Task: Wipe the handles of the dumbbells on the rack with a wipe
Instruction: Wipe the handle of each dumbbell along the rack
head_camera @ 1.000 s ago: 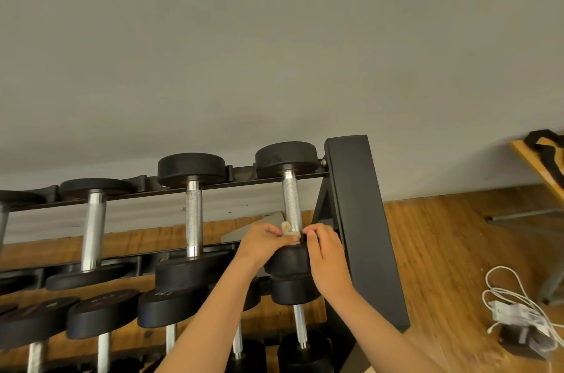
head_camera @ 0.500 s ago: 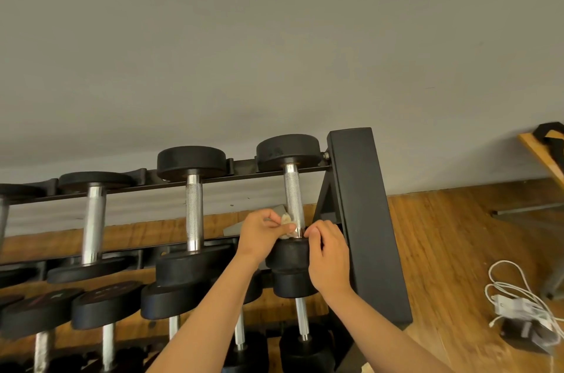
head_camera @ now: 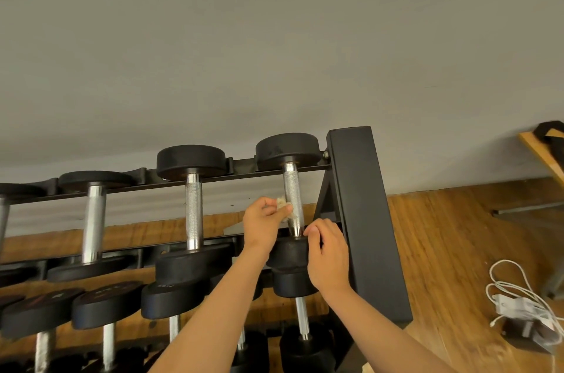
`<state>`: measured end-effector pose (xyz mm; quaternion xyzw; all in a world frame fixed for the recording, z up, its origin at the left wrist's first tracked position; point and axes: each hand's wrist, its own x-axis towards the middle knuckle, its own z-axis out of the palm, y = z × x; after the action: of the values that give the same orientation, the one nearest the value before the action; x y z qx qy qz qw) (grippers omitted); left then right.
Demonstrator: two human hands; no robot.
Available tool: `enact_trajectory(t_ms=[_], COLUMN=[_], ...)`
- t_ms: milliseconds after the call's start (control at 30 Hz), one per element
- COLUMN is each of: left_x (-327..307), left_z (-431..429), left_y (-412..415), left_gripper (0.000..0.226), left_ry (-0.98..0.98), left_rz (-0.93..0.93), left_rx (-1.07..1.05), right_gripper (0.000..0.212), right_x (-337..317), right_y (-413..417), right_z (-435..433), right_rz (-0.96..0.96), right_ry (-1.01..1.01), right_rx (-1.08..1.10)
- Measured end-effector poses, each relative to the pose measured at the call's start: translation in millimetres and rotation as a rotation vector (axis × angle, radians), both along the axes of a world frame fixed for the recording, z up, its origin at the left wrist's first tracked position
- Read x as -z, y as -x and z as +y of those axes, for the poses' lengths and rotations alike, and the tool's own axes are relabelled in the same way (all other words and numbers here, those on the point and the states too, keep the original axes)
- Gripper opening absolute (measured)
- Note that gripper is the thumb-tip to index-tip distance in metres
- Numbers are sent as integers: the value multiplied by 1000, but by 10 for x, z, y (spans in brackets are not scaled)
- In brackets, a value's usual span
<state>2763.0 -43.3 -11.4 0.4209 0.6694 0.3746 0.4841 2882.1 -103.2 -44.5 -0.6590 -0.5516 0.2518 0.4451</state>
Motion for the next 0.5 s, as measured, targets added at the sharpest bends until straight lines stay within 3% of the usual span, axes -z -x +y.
enact_trajectory(t_ms=[233,500], left_x=[-9,-66], left_z=[36,56], left_y=[15,-79], left_gripper=[15,18], left_ry=[25,30], left_rz=[54,-76], left_rx=[21,-84], right_gripper=[33,33], right_x=[-16,-15], right_y=[4,0], right_z=[0,4], right_rz=[-11,-16], right_ry=[-5,-12], right_rx=[5,-2])
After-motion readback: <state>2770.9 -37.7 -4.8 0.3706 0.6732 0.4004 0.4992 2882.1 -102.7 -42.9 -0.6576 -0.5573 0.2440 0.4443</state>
